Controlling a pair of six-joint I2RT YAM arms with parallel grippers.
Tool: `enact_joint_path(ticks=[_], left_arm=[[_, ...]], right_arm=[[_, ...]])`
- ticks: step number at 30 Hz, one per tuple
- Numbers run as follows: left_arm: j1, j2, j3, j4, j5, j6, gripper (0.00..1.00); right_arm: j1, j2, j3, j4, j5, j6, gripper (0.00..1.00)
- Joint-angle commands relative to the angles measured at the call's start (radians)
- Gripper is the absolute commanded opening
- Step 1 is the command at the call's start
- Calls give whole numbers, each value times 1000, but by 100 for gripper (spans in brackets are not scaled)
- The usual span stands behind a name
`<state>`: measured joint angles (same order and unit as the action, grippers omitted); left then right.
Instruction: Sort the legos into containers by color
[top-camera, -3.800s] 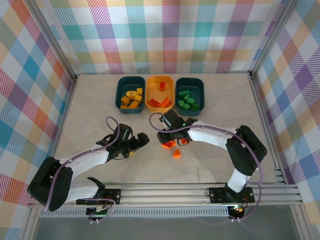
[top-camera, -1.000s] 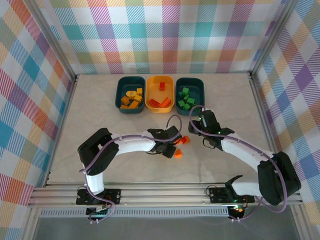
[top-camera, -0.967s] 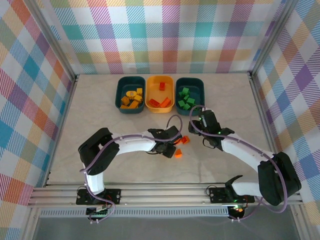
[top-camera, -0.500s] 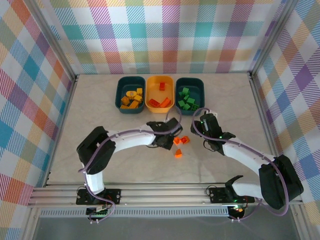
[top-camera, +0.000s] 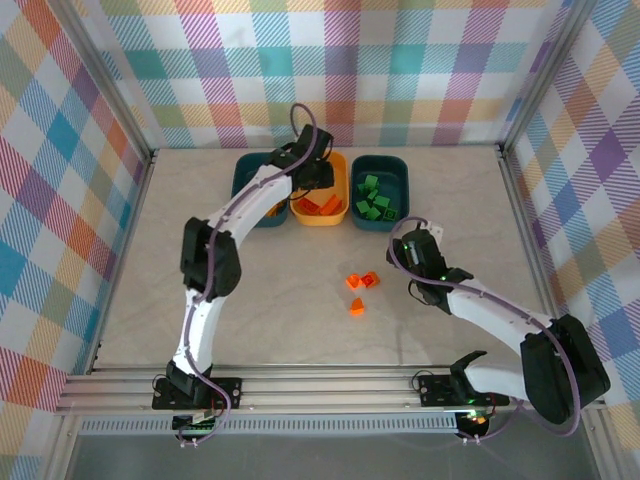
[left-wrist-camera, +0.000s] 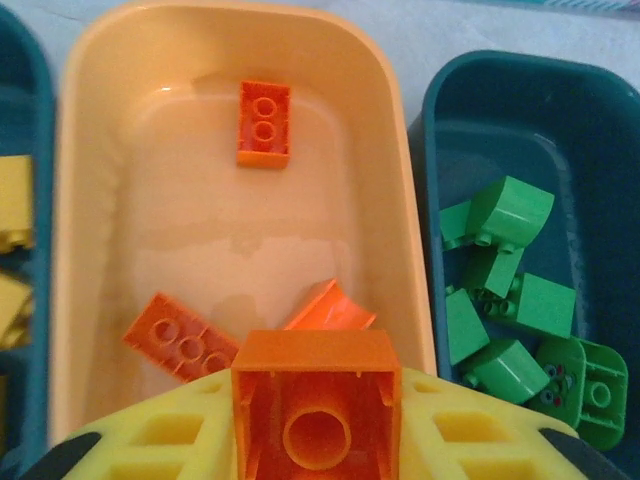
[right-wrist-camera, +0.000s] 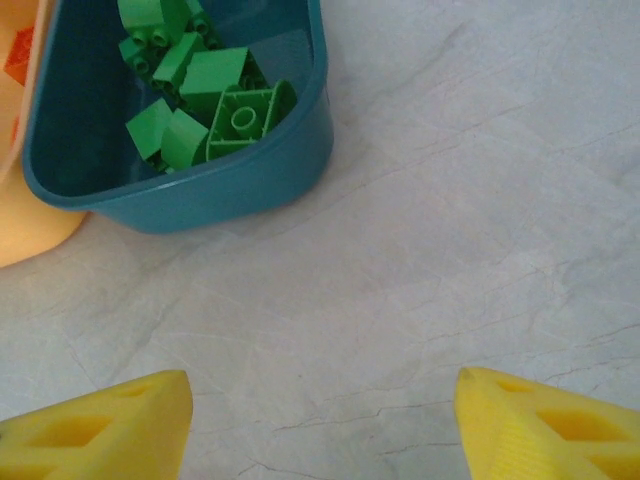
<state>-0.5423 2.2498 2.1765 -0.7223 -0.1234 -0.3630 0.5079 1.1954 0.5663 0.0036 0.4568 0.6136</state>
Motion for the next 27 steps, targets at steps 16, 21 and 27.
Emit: enact_joint_path(ticks=[16,21,27], left_arm=[[-117,-264,-384,79,164,72,72],[-289,-425,-754,182,116,47,76],[-442,-479,-925,235,82,-199,96]], right_arm=[[0,-46,-16,15,19,1,73],[1,-60,-22,-12,58,39,75],[0,-65,-25,-22,83,52,77]])
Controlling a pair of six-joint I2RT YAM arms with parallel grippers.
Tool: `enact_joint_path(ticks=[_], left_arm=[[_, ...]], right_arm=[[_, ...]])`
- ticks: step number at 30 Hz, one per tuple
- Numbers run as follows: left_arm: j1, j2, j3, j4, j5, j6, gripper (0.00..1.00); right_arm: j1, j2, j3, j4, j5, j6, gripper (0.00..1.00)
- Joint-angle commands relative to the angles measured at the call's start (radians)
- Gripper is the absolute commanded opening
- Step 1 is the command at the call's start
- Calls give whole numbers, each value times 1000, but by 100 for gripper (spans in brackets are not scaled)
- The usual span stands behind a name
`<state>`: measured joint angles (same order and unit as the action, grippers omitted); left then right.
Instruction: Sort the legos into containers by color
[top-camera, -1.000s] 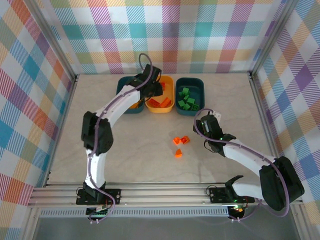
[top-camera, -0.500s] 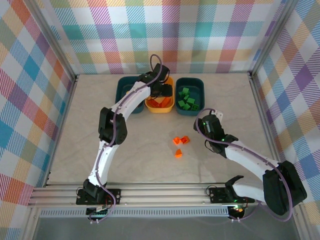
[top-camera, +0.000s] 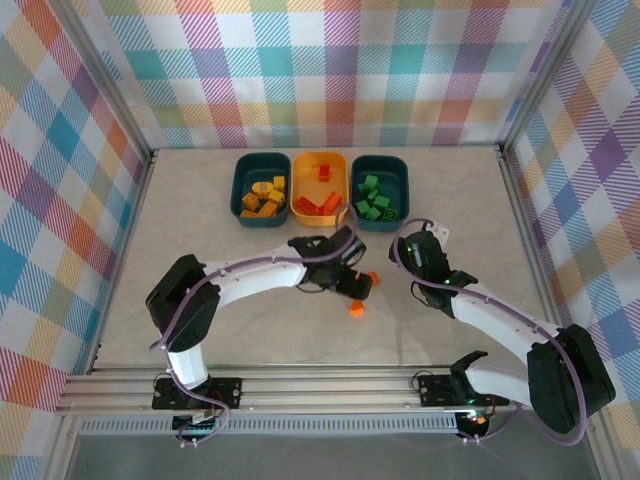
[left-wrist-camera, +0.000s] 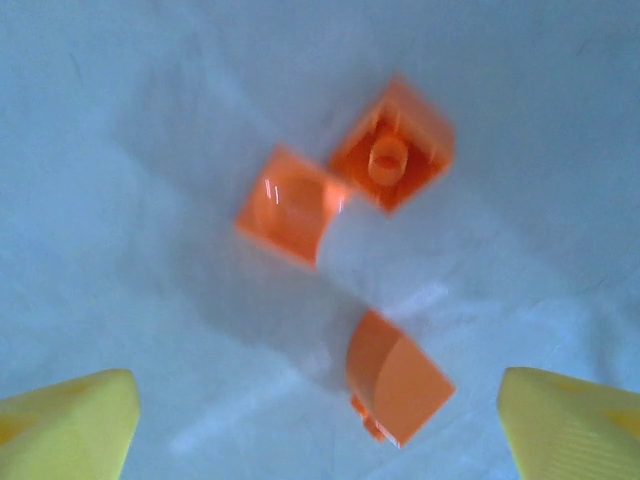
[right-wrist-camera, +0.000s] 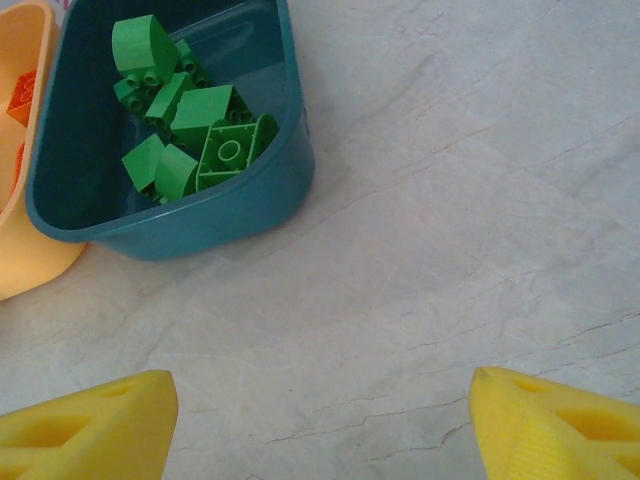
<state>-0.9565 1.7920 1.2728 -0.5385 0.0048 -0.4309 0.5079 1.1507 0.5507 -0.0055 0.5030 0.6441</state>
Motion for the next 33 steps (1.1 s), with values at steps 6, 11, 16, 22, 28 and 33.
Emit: enact_joint_path(ticks=[6,11,16,22,28,33], left_arm=[[-82,84,26,28,-139,-253,94],[-89,165,55,61,-82,-267,84],[-109,190,62,29,-114,-258,73],[-123,181,60,25,-124,-249,50],[-124,183,73,8,-137,-231,30],[-123,162,78,0,-153,-218,27]], right_arm=[[-2,-25,-13,-26,80,25,81],[-4,-11,-11,-20,86,21,81],[-2,-4,-8,-15,85,22,81],[-3,9,-5,-9,77,23,81],[-3,16,-3,-9,75,23,81],[-3,19,-2,-5,75,23,81]])
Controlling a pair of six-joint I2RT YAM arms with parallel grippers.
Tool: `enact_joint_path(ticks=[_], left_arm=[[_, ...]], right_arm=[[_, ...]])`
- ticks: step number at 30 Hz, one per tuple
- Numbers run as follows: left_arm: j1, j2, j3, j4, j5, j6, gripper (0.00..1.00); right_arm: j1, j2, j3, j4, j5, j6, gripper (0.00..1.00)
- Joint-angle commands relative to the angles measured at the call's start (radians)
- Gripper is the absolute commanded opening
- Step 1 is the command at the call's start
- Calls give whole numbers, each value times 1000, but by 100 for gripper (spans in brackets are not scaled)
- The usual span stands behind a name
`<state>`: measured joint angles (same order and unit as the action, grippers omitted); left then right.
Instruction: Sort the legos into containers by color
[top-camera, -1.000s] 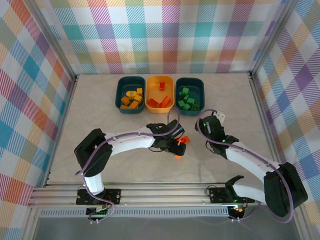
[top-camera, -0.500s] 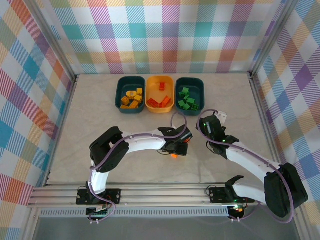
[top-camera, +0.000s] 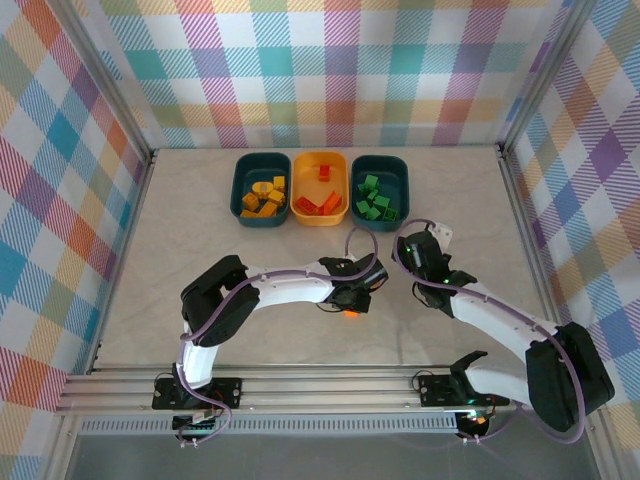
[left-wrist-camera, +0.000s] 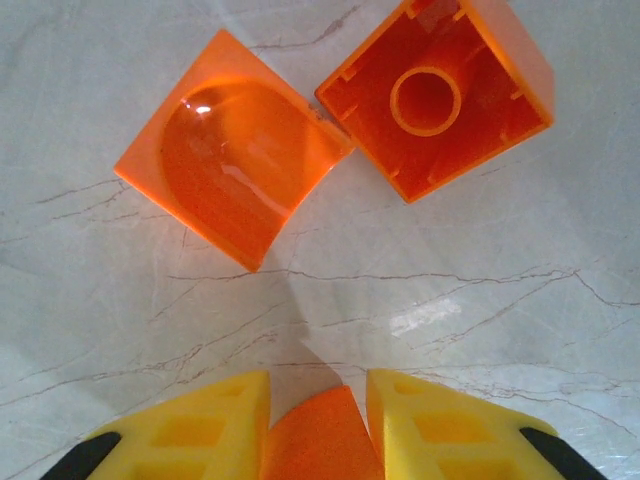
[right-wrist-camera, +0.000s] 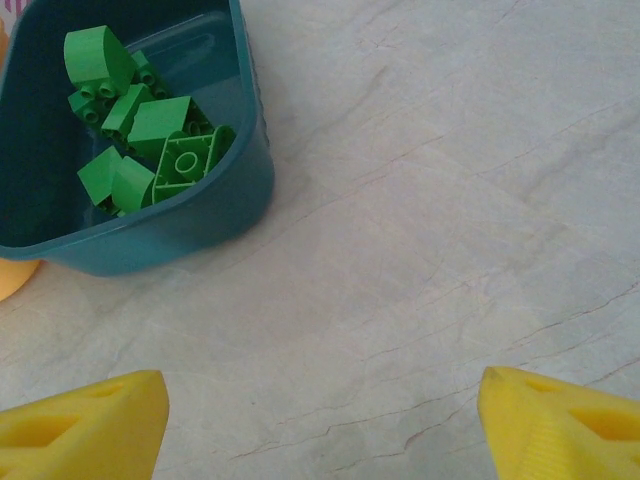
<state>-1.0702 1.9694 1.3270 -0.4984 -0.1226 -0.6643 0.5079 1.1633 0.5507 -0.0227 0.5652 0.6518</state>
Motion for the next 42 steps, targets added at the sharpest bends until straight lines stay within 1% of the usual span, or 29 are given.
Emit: enact_joint_path(ticks=[1,5,8,11,14,18,20,23,26,28,29,30,31,34,35,37,39,40,42], left_arm=[[-10,-22,27,-45,-32,23,26],[1,-51,55,-73,-54,61,26],[44,-74,75,-102,-76,103,25],[135,-104,114,-130,-82,153,25],[258,-99,203,-136,-58,223,27],[400,36,432,-181,-40,276,27],[447,126,552,-209,-27,293,27],[504,273,757,-275,-3,299,27],[541,400,945,-330,19,298,31],[556,464,1060,-382,54,289,34],[559,485,1118,-410,90,284,40],[558,486,1153,-424,108,285,50],[557,475,1158,-422,108,284,58],[555,413,1128,-416,117,289,73],[553,387,1104,-410,122,292,76],[535,292,987,-364,125,302,79],[503,179,810,-286,137,301,80],[478,126,693,-246,140,295,80],[420,36,520,-192,136,273,81]], right_arm=[[-3,8,-2,13,12,14,81],[-3,13,0,14,13,12,81],[-3,12,-1,15,15,11,81],[-4,15,-1,19,16,6,81],[-2,19,1,24,13,6,80],[-3,27,5,23,10,2,80],[-3,29,6,20,11,-1,80],[-3,24,8,19,5,-1,80],[-3,17,8,18,4,-5,80],[-3,8,7,18,4,-14,80],[-4,1,6,19,4,-15,80],[-3,-6,2,22,4,-19,80],[-3,-12,-1,25,-3,-21,80],[-3,-22,-6,31,-5,-28,81],[-3,-21,-6,32,-8,-28,80],[-3,-17,-6,34,-14,-27,81],[-3,-10,-4,36,-19,-27,81],[-3,-6,-3,35,-21,-26,81],[-3,1,-1,36,-24,-26,81]])
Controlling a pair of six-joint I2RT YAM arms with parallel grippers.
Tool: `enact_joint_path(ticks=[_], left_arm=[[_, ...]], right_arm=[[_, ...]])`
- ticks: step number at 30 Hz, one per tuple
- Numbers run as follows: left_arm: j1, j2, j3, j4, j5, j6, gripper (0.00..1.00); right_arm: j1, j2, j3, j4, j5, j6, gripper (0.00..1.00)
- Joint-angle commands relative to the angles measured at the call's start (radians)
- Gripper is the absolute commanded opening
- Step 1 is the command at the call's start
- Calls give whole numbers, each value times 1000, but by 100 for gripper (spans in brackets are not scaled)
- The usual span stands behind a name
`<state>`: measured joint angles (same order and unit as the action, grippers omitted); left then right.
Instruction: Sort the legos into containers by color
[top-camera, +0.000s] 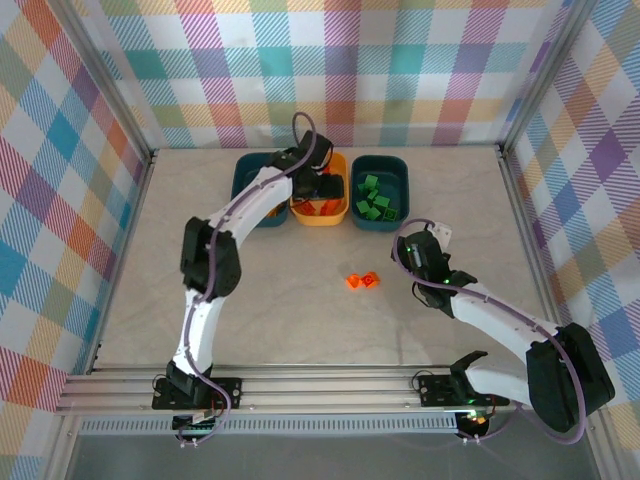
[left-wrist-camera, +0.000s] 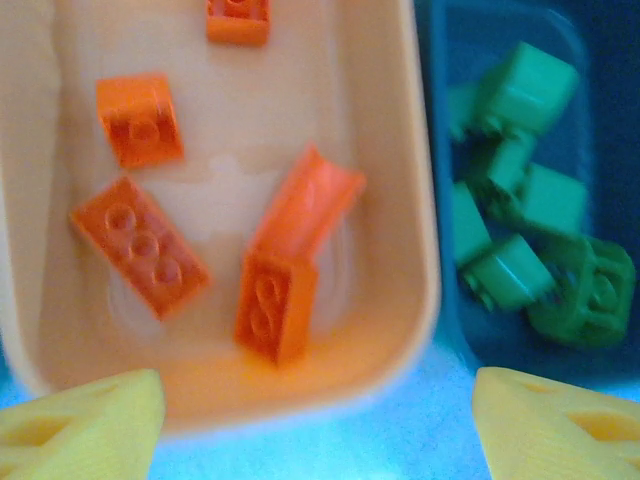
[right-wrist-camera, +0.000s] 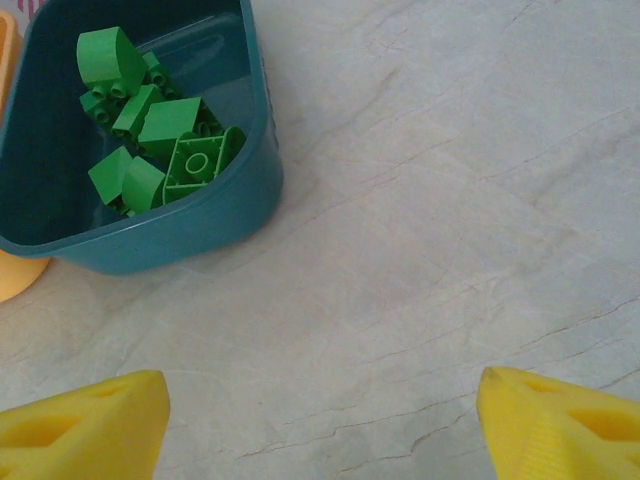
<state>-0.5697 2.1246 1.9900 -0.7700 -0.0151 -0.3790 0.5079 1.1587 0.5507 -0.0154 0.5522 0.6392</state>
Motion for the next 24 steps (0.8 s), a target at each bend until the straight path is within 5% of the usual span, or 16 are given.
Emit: enact_joint_path(ticks=[1,6,14,19,24], left_arm=[[-116,-159,-238,110,11,-45,81],[-260,-227,-540,244,-44,-134,81],[-338,-169,-614,242,-121,-3,80],[-333,-99,-548,212,-88,-163,82],[-335,-123,-571,284,5,-371,73]], right_arm=[[-3,7,-1,28,-11,-13,81],[-3,12,-1,29,-9,-7,80],[-3,9,0,22,-8,-6,81],[-3,13,2,23,-7,-8,81],[-2,18,3,24,-9,-9,81]])
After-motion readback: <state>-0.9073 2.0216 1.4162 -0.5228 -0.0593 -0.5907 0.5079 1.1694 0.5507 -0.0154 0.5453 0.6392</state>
